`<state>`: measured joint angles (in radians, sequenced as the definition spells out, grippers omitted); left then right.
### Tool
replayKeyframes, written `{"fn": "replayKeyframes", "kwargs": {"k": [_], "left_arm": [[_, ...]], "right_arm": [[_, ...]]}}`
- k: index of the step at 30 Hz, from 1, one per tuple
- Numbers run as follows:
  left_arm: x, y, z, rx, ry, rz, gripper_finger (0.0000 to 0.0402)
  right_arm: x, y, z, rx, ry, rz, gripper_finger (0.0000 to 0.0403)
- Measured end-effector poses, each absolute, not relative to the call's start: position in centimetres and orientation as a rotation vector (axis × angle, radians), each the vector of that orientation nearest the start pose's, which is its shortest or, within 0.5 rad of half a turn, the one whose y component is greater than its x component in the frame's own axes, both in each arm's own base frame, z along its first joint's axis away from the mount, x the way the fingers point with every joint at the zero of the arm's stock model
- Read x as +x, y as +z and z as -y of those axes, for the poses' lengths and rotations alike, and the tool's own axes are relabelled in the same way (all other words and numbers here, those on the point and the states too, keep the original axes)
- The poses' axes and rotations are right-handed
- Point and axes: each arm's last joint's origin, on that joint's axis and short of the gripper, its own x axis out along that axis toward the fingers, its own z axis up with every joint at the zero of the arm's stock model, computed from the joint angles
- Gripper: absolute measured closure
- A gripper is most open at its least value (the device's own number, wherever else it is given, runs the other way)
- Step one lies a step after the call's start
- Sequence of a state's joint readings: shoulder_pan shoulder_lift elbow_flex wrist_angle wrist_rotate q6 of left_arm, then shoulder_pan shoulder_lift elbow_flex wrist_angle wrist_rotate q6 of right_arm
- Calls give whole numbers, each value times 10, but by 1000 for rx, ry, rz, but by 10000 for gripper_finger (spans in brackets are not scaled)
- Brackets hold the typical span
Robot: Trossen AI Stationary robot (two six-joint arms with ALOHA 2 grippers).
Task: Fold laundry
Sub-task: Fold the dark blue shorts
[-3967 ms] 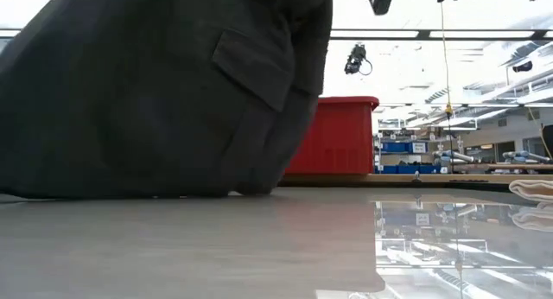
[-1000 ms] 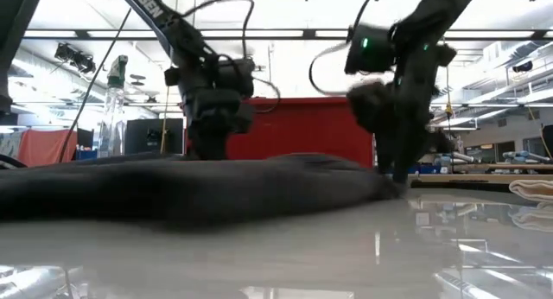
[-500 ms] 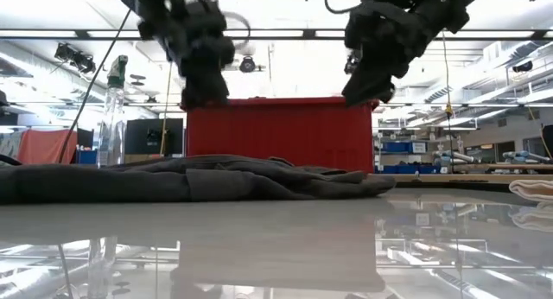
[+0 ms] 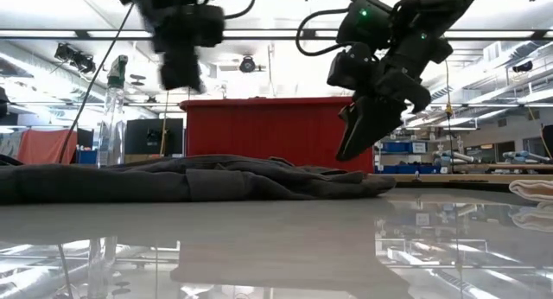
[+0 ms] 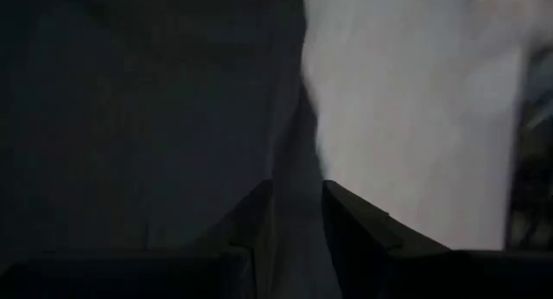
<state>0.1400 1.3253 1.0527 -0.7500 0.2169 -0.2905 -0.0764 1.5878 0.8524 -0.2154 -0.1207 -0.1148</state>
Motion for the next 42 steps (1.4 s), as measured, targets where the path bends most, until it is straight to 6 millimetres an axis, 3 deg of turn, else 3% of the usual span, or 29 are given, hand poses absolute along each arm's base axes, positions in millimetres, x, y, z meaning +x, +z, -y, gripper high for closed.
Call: {"fn": "replayKeyframes", "kwargs": {"k": [3, 7, 15, 19, 24, 29, 32, 35, 42], "left_arm": [[246, 262, -12, -331, 95, -1168, 299], [243, 259, 2, -261, 90, -1191, 298], [251, 256, -2, -227, 137, -1149, 285], [247, 255, -5, -276, 183, -1176, 283], [229, 254, 3, -314, 228, -1325, 282], [221, 261, 18, -333, 173, -1324, 282], [222, 262, 26, -318, 158, -1302, 282], [220, 249, 33, -286, 152, -1313, 282], [205, 190, 50, -386, 186, -1313, 282]], "right_arm": [[303, 168, 17, -39, 114, -942, 244], [303, 166, 13, -87, 150, -951, 244], [308, 140, 14, -131, 192, -1025, 256], [309, 134, 16, -76, 151, -1051, 299], [303, 153, 14, 46, 136, -1019, 387], [296, 180, 17, 143, 89, -938, 362], [293, 183, 20, 156, 76, -935, 342], [291, 178, 22, 167, 66, -986, 334], [281, 166, 21, 212, 41, -1081, 323]]}}
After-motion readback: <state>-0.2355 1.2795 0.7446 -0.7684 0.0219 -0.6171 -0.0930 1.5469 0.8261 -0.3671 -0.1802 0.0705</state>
